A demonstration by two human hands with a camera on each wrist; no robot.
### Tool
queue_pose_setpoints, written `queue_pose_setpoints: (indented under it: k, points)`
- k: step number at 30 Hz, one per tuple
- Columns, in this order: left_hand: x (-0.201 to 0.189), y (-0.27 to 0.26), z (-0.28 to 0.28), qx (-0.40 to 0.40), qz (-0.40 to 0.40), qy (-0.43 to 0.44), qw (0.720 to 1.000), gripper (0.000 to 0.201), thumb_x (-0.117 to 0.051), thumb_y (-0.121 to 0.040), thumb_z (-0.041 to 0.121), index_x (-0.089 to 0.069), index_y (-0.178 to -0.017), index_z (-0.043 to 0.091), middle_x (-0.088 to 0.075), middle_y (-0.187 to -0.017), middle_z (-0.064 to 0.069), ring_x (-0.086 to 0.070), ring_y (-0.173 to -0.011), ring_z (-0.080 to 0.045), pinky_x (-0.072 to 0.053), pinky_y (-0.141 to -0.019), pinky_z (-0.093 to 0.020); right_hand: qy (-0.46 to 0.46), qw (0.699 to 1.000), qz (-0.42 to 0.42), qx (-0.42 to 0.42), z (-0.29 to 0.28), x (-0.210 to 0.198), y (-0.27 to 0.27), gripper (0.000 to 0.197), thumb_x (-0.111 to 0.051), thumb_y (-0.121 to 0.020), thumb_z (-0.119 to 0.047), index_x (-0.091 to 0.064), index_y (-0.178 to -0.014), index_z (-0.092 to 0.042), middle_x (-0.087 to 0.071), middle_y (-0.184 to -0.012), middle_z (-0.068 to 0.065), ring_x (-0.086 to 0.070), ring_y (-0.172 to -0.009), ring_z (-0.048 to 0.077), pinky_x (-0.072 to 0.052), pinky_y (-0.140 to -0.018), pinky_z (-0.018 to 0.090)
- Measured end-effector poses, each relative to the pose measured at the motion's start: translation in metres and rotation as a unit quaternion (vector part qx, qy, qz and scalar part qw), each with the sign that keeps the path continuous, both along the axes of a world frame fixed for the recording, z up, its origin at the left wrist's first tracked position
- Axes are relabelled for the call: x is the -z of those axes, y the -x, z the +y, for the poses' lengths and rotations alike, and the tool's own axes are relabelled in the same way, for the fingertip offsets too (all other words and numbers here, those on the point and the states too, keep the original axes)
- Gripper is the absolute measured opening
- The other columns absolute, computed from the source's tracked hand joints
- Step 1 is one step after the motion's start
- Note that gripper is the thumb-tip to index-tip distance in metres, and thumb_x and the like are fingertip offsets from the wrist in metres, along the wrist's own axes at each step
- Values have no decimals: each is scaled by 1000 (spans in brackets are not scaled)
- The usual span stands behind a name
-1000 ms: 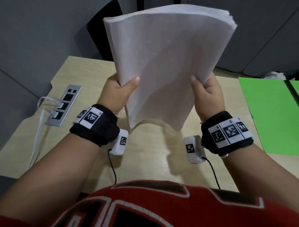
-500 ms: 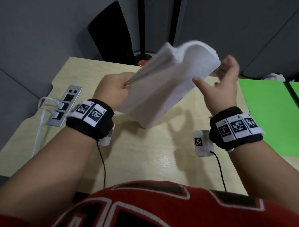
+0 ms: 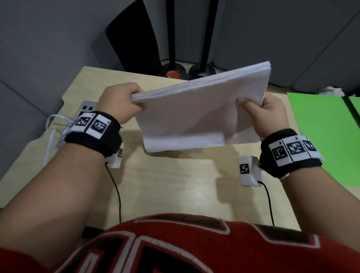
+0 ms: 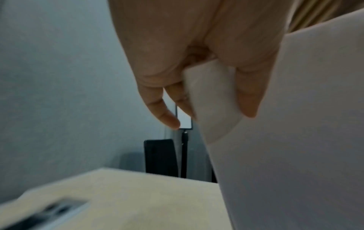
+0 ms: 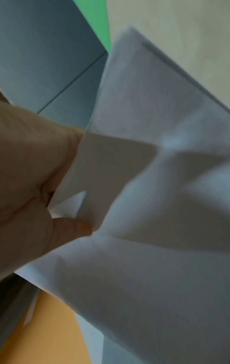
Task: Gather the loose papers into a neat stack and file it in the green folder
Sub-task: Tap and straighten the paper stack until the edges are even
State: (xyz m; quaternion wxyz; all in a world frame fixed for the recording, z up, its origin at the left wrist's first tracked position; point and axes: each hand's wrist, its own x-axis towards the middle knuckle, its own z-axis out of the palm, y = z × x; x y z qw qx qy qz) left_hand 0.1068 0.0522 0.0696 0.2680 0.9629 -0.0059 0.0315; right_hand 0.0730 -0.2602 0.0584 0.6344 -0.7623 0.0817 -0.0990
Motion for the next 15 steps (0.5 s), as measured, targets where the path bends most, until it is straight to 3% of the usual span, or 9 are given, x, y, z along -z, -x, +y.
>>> queue_pose_setpoints:
  k: [3, 5, 7, 10, 13, 15]
  points:
    - [15, -3, 16, -92, 15, 182, 979, 28, -78, -67, 24, -62, -91, 24, -66, -92, -2, -60, -82, -20, -50, -69, -32, -44, 998, 29, 20, -6, 10, -1, 12, -69, -81, -11, -70, -73, -19, -71, -70, -8, -65, -67, 13, -54, -67, 27]
    - [19, -1, 16, -103, 22, 343, 934, 41, -80, -62, 22, -62, -99, 21, -67, -98, -5, -63, -88, -21, -55, -81, -41, -92, 994, 41, 37, -7, 15, -2, 6, -70, -75, -12, -71, -75, -18, -72, -72, -4, -65, -72, 21, -55, -73, 36]
    - [26, 0, 13, -89, 28, 455, 886, 44, -78, -65, 18, -64, -107, 14, -68, -102, -8, -65, -94, -22, -54, -86, -42, -117, 991, 51, 49, -6, 20, -2, 6, -69, -75, -11, -70, -79, -16, -72, -72, -2, -66, -72, 22, -55, -72, 35]
    - [26, 3, -2, -87, 10, 464, 881, 33, -73, -76, 21, -66, -108, 16, -70, -108, -6, -66, -103, -20, -53, -92, -39, -128, 989, 58, 52, -1, 25, 0, 10, -66, -82, -6, -67, -82, -16, -70, -76, 2, -65, -69, 20, -55, -69, 31]
    - [24, 1, -12, -86, -43, 443, 891, 21, -65, -88, 16, -63, -109, 16, -67, -97, 11, -64, -84, 10, -50, -75, -12, -132, 988, 30, 81, 2, 26, 2, 9, -66, -82, -9, -67, -82, -18, -71, -77, -1, -66, -69, 15, -54, -67, 29]
    - [18, -2, -13, -78, -81, 424, 898, 24, -66, -86, 19, -63, -109, 14, -66, -95, 12, -62, -81, 12, -46, -70, -7, -140, 985, -2, 98, 1, 24, 3, 11, -66, -83, -8, -66, -84, -19, -71, -77, -5, -67, -69, 12, -54, -65, 25]
